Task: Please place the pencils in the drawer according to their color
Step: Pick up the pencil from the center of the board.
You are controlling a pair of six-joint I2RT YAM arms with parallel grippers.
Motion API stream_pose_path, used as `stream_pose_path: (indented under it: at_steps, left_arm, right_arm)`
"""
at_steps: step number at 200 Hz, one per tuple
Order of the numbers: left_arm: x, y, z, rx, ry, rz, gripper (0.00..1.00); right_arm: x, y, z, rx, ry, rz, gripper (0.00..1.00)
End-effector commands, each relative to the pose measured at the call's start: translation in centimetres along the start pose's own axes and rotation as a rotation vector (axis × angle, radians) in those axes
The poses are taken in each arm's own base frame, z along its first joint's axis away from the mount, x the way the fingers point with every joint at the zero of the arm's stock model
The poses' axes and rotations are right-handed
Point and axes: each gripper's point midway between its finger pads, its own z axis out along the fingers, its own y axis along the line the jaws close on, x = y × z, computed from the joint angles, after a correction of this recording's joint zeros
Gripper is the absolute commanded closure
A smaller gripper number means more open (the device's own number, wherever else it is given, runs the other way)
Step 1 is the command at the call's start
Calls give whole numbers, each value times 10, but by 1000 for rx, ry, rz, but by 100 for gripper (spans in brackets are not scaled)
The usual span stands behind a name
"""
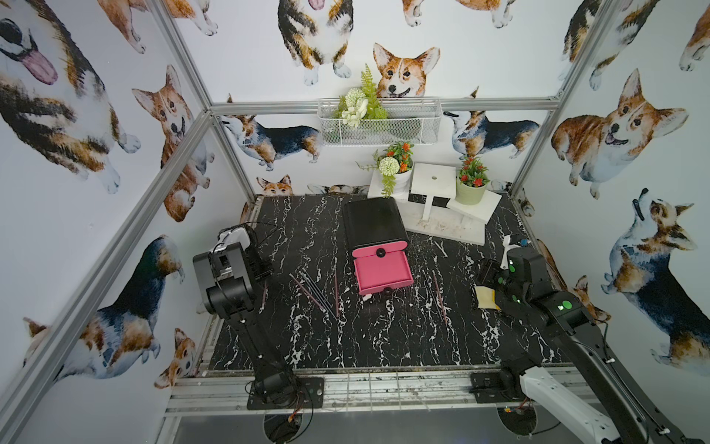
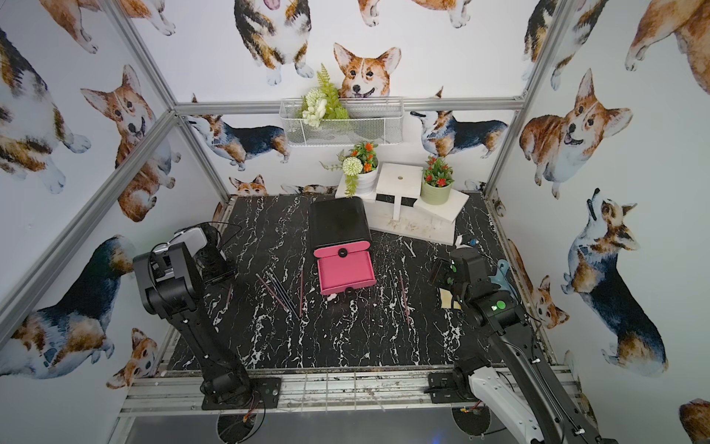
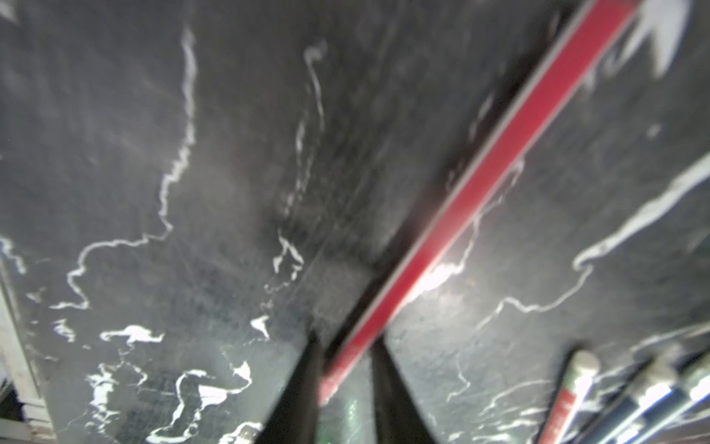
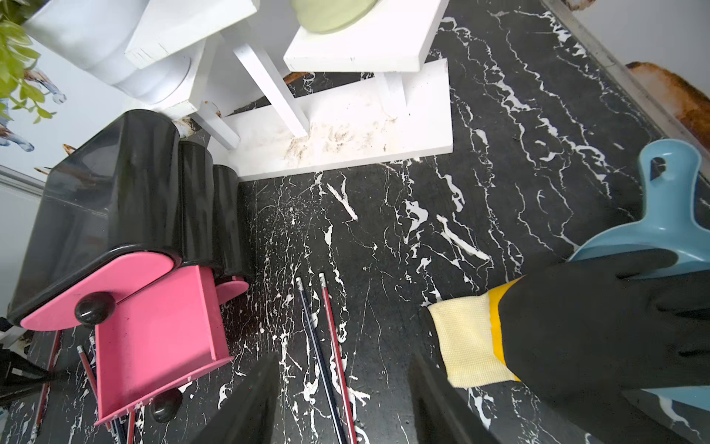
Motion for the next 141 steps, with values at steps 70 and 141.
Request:
stream_pose_path:
  at_steps: [70, 141]
  left_arm:
    - [-6, -18, 9, -52, -31, 57, 100]
    - [-13, -42, -25, 14, -163, 72, 100]
  right_arm:
    - [-5, 8, 1, -33, -7, 11, 25]
    - [9, 32, 2, -191, 42, 27, 0]
